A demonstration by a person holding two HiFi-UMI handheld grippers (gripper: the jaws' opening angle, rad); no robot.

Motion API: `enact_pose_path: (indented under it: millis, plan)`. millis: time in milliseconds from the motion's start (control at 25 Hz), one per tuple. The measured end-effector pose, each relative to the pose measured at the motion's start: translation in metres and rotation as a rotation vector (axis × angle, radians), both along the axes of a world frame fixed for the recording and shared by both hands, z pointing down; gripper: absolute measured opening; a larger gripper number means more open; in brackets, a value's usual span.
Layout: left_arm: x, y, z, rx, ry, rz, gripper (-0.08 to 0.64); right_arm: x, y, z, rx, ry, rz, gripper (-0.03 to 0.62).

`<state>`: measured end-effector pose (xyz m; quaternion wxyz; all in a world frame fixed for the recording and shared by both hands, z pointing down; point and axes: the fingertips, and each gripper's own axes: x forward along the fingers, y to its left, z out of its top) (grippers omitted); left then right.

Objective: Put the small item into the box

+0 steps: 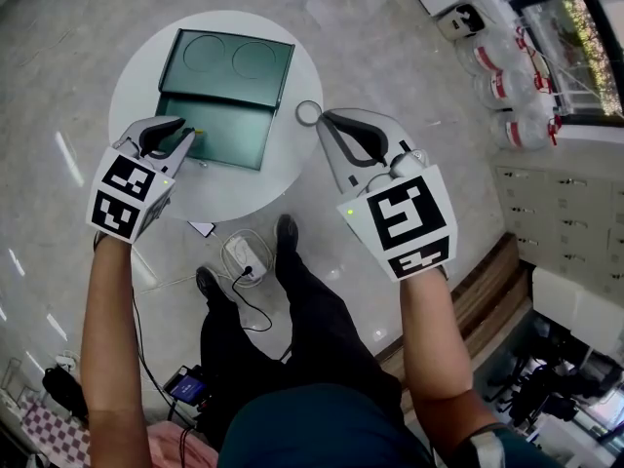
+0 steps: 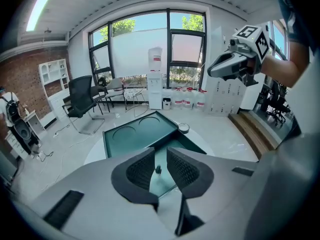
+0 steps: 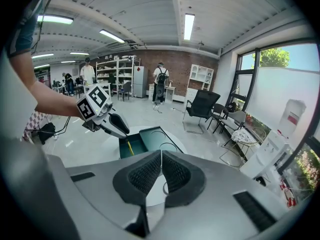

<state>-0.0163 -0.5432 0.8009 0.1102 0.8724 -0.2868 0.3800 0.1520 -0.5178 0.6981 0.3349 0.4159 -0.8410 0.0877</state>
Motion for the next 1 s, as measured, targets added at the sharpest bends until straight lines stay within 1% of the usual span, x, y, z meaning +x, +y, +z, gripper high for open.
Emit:
enact_pose_path:
  millis: [200,480,560,720,880,1000]
  plan:
    - [0.004,0.006,-0.022,0.013,0.003,0.011,0.107,0.001,0.008,-0.022,0.02,0.0,0.003,0.037]
    - [-0.006,0.027,-0.086,0.069,0.025,0.012,0.107,-0.012,0.033,-0.068,0.054,-0.007,0.006,0.038]
    - [-0.006,0.036,-0.113,0.087,0.032,0.014,0.107,-0.013,0.04,-0.088,0.065,-0.008,0.007,0.037]
    - [-0.009,0.049,-0.182,0.145,0.057,0.021,0.107,-0.017,0.053,-0.139,0.099,-0.031,0.007,0.037]
    - [-0.02,0.071,-0.251,0.206,0.111,0.013,0.098,-0.026,0.071,-0.184,0.12,-0.076,0.002,0.037]
    - [-0.029,0.086,-0.304,0.269,0.15,-0.002,0.078,-0.031,0.083,-0.216,0.139,-0.103,0.007,0.037]
